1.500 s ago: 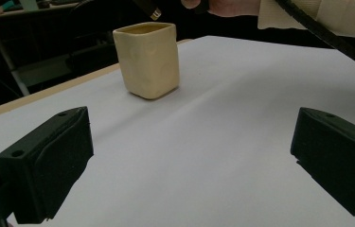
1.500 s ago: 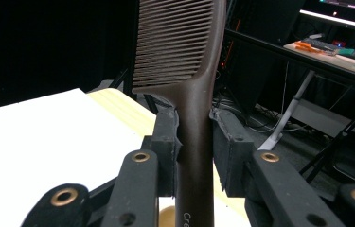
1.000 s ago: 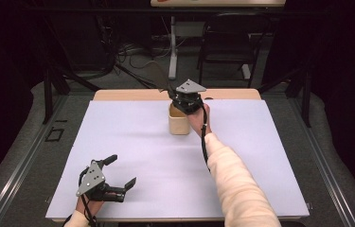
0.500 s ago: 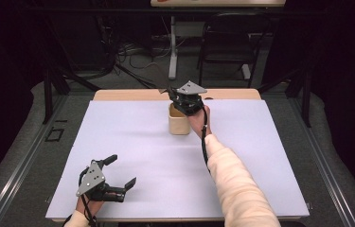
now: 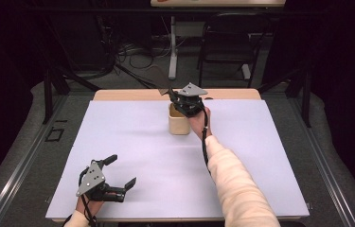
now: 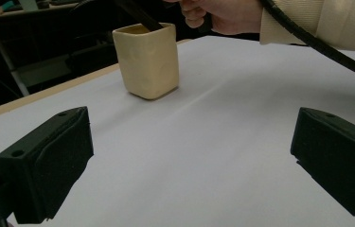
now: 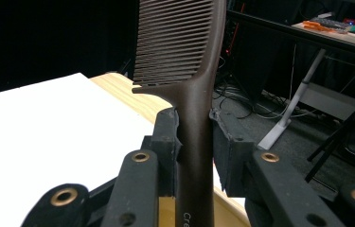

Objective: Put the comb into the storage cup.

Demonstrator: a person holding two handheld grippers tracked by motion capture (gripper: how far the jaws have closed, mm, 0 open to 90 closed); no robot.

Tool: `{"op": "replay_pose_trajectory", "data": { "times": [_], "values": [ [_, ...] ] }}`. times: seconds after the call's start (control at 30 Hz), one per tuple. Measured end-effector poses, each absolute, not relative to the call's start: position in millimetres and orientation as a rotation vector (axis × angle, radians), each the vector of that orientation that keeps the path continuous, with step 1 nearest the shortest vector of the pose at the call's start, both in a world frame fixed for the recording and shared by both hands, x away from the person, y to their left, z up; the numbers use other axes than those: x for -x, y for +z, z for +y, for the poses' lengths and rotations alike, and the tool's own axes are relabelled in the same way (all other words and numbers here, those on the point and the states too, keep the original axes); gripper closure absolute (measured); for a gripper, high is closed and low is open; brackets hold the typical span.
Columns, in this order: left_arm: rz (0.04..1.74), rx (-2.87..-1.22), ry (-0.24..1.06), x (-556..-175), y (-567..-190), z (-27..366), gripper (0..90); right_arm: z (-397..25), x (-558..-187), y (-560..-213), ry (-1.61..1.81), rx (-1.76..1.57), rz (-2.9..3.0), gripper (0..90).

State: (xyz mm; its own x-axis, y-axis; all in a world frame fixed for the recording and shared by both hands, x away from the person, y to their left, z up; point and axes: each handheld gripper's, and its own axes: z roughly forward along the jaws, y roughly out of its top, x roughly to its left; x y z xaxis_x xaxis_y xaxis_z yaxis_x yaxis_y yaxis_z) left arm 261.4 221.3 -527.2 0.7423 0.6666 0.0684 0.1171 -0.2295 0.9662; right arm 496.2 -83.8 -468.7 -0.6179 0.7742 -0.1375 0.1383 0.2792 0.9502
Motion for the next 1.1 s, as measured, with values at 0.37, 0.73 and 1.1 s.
{"op": "replay_pose_trajectory", "data": {
  "times": [0.37,0.73,1.1],
  "values": [
    [0.618,-1.756,0.575,-261,-527,221,0.1,-86,-496,-474,1.357,-0.826,1.952,72.2],
    [0.617,-1.758,0.576,-261,-527,221,0.1,-87,-497,-477,1.353,-0.839,1.958,72.2],
    [0.617,-1.757,0.574,-262,-527,221,0.1,-88,-497,-480,1.35,-0.851,1.964,72.2]
  ]
}}
